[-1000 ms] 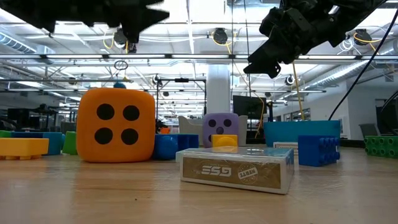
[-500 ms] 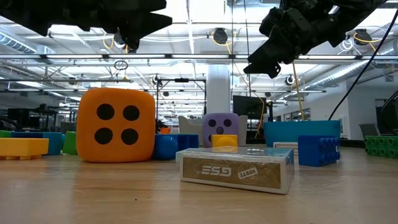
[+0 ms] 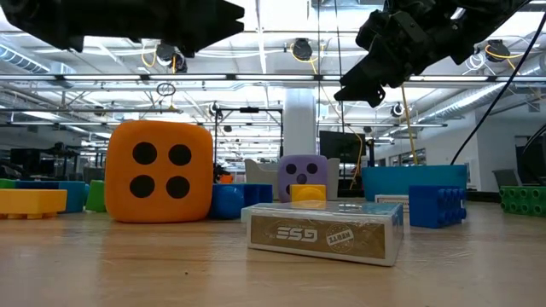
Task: Pick & Place Toys
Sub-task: Put the green gamepiece into the black bin
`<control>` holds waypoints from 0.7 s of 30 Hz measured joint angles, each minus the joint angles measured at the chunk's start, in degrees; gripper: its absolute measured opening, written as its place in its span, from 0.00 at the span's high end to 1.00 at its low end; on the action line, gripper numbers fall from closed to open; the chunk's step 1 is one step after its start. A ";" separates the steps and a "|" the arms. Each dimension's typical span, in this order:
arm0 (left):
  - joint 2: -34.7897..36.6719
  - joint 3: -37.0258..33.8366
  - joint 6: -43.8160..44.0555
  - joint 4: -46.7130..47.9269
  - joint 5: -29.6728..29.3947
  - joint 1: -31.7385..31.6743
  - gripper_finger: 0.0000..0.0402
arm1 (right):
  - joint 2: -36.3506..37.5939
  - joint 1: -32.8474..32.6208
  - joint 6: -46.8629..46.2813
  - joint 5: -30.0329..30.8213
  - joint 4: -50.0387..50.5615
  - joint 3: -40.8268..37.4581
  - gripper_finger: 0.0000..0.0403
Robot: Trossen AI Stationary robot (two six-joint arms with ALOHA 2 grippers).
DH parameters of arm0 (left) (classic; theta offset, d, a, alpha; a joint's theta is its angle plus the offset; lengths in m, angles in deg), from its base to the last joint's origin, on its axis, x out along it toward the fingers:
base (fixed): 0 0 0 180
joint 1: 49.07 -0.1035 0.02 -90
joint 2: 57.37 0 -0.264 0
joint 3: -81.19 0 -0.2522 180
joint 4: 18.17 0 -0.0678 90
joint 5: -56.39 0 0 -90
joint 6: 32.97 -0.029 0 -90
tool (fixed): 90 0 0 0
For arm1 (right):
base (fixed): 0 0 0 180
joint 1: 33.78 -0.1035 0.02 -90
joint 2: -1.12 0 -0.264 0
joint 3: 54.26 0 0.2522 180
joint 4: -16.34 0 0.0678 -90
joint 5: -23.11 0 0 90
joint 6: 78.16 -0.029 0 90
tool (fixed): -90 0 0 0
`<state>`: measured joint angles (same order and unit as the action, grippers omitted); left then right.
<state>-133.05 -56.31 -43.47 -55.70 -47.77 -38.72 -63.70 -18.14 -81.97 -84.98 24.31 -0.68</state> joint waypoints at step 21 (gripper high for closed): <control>0.85 0.07 2.71 10.75 5.81 -1.71 0.47 | -0.71 -6.82 -6.04 -1.37 -13.41 0.12 0.47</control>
<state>-132.19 -56.23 -40.76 -44.94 -41.97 -40.43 -64.41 -24.96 -88.01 -86.35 10.91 -0.56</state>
